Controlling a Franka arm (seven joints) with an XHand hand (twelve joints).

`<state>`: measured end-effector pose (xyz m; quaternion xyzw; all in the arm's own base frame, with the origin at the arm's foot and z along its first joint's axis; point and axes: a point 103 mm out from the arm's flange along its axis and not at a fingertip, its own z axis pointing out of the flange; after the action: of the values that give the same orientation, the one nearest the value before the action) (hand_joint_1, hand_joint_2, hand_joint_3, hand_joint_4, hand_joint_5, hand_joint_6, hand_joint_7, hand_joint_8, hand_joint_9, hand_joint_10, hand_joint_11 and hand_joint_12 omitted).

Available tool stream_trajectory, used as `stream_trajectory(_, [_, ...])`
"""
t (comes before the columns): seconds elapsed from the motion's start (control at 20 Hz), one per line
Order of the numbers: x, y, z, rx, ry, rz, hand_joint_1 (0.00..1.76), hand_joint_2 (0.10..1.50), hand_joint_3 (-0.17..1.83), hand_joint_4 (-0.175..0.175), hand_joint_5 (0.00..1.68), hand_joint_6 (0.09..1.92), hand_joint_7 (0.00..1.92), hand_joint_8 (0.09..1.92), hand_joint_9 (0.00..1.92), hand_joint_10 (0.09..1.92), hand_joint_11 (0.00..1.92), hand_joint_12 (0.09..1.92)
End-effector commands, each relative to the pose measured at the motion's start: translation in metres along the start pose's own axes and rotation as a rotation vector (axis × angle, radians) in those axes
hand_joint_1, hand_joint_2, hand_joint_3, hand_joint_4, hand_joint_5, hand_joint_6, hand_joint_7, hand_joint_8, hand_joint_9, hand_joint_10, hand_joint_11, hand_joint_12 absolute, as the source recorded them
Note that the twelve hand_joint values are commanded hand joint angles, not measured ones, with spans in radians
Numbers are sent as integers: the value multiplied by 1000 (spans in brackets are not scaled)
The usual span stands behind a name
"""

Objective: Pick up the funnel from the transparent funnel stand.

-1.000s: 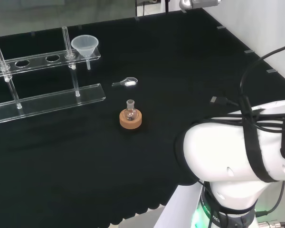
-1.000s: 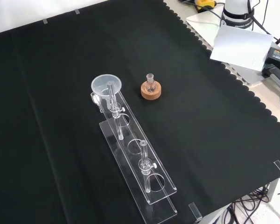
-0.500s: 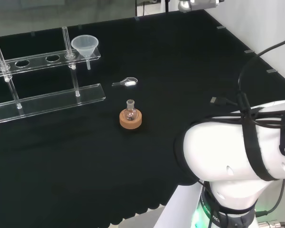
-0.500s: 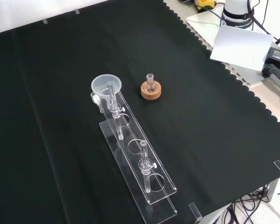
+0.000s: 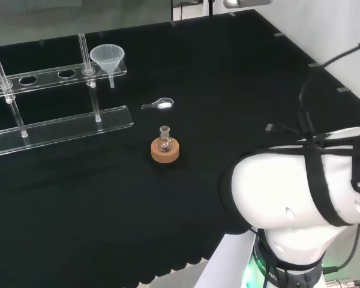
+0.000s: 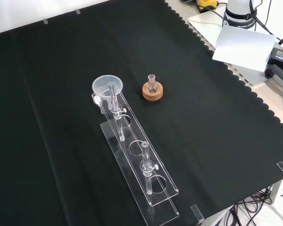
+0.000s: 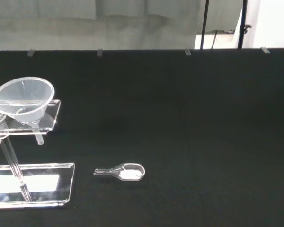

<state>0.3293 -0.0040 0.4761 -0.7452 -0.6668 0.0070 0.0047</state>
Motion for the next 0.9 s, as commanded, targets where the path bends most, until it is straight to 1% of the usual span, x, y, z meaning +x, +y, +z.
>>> stream_trajectory(0.05, [8, 41, 27, 50, -5, 19, 0, 1206, 392, 36, 192, 87, 65, 90, 58, 648, 75, 1353])
stream_trajectory(0.15, [15, 53, 32, 68, -37, 14, 0, 1205, 390, 35, 192, 87, 62, 89, 59, 647, 75, 1353])
stream_trajectory(0.3, [22, 75, 38, 86, -44, -10, 0, 1199, 384, 33, 189, 87, 58, 90, 58, 645, 70, 1354])
stream_trajectory(0.4, [28, 91, 40, 91, -45, -35, 0, 1192, 379, 31, 187, 87, 57, 91, 58, 643, 65, 1355])
stream_trajectory(0.6, [43, 125, 48, 111, -45, -100, 19, 1172, 361, 25, 192, 87, 64, 102, 60, 641, 57, 1365])
stream_trajectory(0.65, [47, 133, 52, 123, -51, -114, 33, 1164, 355, 23, 194, 87, 68, 107, 61, 641, 55, 1366])
stream_trajectory(0.75, [55, 148, 59, 157, -73, -131, 59, 1148, 345, 19, 194, 87, 75, 117, 64, 641, 53, 1368])
stream_trajectory(0.9, [65, 163, 70, 174, -75, -159, 80, 1128, 334, 11, 172, 87, 76, 126, 70, 646, 47, 1372])
